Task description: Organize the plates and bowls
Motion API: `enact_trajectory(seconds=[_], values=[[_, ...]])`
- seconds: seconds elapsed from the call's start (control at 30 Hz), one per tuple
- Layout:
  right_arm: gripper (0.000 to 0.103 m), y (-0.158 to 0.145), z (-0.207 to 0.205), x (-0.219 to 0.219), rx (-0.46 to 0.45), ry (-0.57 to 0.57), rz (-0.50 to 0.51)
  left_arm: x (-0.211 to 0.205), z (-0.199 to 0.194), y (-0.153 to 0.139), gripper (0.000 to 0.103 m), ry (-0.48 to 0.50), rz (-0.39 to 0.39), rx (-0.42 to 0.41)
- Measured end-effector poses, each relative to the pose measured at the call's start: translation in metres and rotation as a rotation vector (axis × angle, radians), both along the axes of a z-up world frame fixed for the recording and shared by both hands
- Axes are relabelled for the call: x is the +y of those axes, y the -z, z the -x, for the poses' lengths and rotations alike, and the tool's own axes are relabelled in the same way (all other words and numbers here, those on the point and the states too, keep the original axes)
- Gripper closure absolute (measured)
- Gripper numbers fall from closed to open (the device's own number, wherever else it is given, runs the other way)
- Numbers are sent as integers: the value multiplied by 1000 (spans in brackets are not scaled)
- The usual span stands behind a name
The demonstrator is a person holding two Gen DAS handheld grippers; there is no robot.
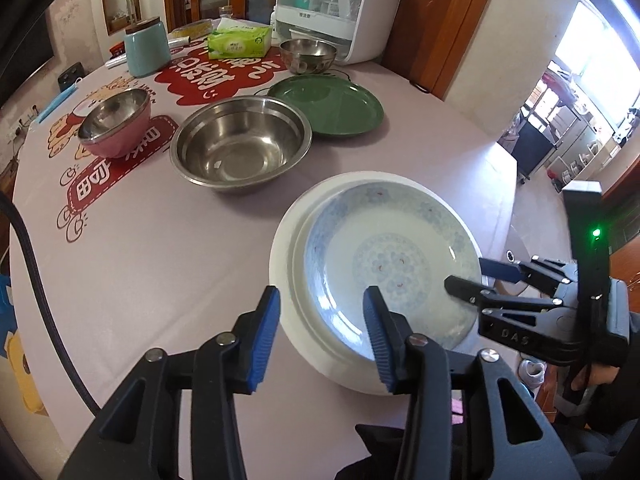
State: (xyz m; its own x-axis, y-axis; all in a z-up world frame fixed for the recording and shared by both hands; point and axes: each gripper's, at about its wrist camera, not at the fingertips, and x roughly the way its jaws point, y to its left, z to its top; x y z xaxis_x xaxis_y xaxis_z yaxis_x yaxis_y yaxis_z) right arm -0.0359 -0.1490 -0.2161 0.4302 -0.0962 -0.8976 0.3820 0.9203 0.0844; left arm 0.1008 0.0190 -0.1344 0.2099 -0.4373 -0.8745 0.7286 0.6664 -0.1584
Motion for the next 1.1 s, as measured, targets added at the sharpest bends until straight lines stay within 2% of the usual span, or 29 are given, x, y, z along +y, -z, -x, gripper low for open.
enact_trajectory(seconds=[0.07, 0.17, 0.43, 0.6, 0.8, 1.1], values=[[46, -7, 1, 1, -19, -8, 25, 3, 1, 0, 59, -5, -2, 8], [41, -18, 1, 2, -49, -33, 61, 5, 5, -3, 53, -13, -6, 7], [40, -23, -6, -4, -35, -178, 122, -5, 14, -16, 39, -66, 1, -12], [40, -27, -11, -14, -24, -305, 162, -20, 20, -20, 33, -149, -1, -1], [40, -35, -14, -39, -39, -399, 191, -48, 24, -24, 24, -231, -12, 0], [40, -37, -25, -87, -48, -490, 198, -90, 27, -27, 23, -333, -17, 7]])
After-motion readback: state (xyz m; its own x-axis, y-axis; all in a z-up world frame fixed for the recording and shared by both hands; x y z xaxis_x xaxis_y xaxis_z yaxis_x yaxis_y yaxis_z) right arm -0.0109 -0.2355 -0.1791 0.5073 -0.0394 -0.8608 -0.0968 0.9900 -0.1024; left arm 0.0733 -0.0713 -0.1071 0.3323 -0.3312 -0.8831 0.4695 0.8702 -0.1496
